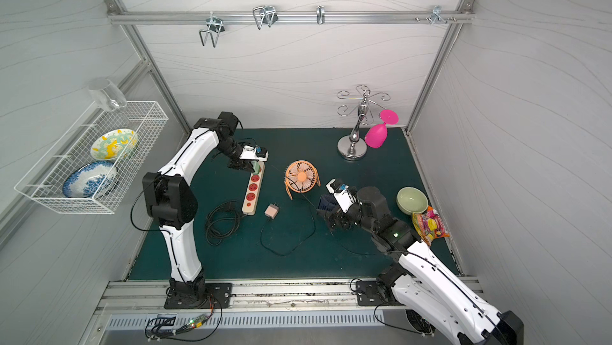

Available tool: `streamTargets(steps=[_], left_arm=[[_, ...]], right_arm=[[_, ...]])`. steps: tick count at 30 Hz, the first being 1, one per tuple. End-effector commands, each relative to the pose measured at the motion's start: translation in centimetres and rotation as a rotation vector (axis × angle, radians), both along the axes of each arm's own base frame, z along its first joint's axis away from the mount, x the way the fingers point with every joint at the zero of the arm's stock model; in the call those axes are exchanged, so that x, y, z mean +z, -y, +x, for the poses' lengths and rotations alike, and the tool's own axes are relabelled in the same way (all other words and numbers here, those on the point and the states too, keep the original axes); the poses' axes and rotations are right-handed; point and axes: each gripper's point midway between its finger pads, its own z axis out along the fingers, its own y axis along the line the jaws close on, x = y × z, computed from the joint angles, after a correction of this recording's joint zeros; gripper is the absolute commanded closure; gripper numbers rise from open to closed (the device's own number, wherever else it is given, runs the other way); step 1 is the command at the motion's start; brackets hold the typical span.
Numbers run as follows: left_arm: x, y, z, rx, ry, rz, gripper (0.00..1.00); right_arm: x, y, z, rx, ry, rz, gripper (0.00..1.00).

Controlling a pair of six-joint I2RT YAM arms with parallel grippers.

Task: Plug the desk fan into the power strip
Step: Insert the plug into the socket.

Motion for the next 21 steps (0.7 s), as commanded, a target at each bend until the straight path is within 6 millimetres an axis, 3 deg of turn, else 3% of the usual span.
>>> streamTargets(steps=[1, 9, 21], left_arm=[[0.2, -0.6, 1.4, -0.032, 0.012, 0.006, 1.0], [-2.1, -1.2, 3.5, -0.032, -0.029, 0.039, 1.0], [-4.6, -0.8, 4.2, -0.009, -0.076, 0.029, 1.0]], right_arm=[[-0.4, 1.6, 1.2, -0.111, -0.061, -0.011, 0.01], [-1.3, 2.5, 2.1, -0.16, -0.108, 0.015, 0.01], [-1.6, 2.7, 2.7, -0.168, -0.142, 0.043, 0.01]])
